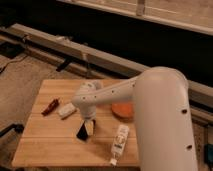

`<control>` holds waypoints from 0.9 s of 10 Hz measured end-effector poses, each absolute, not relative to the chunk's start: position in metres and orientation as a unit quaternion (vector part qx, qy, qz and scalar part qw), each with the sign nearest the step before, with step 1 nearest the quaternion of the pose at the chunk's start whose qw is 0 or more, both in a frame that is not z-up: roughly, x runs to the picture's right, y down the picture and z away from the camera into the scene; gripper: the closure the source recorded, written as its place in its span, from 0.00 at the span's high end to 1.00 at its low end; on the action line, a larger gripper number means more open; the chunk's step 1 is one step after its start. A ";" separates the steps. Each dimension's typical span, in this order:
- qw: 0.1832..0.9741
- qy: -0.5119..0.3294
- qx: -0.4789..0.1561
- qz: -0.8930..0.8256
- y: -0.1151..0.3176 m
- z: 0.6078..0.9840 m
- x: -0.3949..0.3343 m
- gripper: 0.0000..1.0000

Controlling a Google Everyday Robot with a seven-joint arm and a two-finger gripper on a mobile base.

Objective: Place the eraser on the white sponge

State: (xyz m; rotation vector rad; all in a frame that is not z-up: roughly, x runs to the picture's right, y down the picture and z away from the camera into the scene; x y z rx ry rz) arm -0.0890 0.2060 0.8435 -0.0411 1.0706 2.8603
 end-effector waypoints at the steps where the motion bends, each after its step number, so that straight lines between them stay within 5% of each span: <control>1: 0.050 0.352 -0.017 0.934 0.207 0.847 -0.092 0.80; 9: 0.078 0.364 -0.033 0.927 0.216 0.852 -0.116 0.80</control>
